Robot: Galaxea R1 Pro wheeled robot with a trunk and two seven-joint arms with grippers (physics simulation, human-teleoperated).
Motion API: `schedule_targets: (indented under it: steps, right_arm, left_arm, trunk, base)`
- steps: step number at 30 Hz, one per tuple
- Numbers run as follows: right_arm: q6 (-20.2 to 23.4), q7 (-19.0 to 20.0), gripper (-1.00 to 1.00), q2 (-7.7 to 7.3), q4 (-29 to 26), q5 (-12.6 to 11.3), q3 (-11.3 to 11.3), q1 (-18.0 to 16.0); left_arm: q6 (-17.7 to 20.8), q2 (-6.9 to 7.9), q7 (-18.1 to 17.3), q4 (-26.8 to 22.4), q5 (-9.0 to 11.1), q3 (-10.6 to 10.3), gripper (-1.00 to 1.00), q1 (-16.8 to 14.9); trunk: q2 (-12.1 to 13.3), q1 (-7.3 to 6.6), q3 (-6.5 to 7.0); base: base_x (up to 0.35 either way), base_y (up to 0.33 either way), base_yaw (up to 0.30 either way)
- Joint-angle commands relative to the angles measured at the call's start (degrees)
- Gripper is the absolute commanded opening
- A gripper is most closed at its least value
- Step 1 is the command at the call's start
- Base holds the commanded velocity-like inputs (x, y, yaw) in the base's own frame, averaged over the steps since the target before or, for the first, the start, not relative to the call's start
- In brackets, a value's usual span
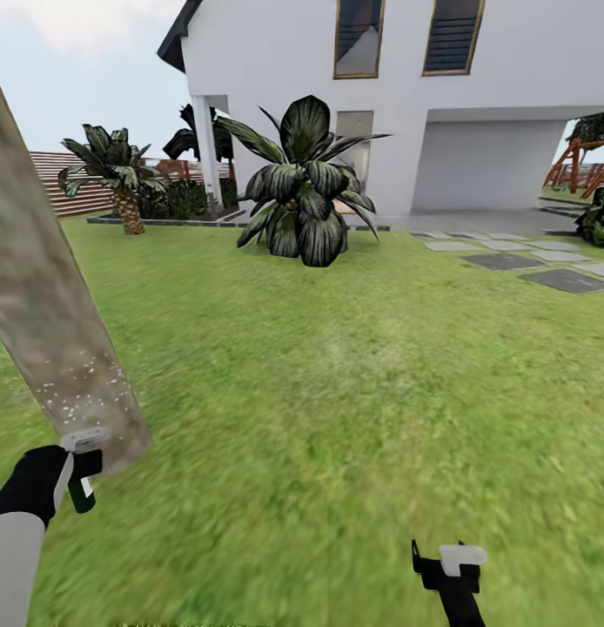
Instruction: In the garden, pick up the pesticide atomizer on the floor and spray pesticide onto both trees until each tree trunk is fully covered.
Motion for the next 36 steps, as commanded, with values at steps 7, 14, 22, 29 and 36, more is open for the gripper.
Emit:
schedule_targets:
  steps: [7, 14, 22, 29, 36]
  right_arm:
    - [-0.1, -0.4, 1.00, 0.00, 0.1, 0.6, -0.2, 0.0]
    - [-0.1, -0.4, 1.00, 0.00, 0.1, 0.6, -0.2, 0.0]
    - [-0.2, -0.4, 1.00, 0.00, 0.1, 0.6, -0.2, 0.0]
    - [-0.2, -0.4, 1.00, 0.02, 0.1, 0.6, -0.2, 0.0]
    - [-0.2, -0.4, 1.00, 0.09, 0.1, 0.6, -0.2, 0.0]
  left_arm:
    - [0.2, -0.21, -0.4, 0.0, -0.4, 0.2, -1.00, -0.1]
    - [0.2, -0.23, -0.4, 0.0, -0.3, 0.3, -1.00, -0.1]
    - [0.2, -0.16, -0.4, 0.0, -0.4, 0.4, -1.00, -0.1]
    - [0.2, -0.15, -0.4, 0.0, -0.4, 0.4, -1.00, -0.1]
    - [0.2, -0.02, -0.4, 0.0, -0.5, 0.6, -1.00, -0.1]
  trunk:
    - [0.0, -0.01, -0.05]
    - [0.0, -0.01, -0.05]
    - [0.0, -0.01, -0.05]
    - [0.0, -0.01, -0.05]
    - [0.0, -0.01, -0.05]
  base:
    - [0.109, -0.275, 0.261]
    - [0.155, -0.261, 0.031]
    - [0.218, -0.212, 0.001]
    - [0.234, -0.197, 0.186]
    - [0.260, -0.153, 0.276]
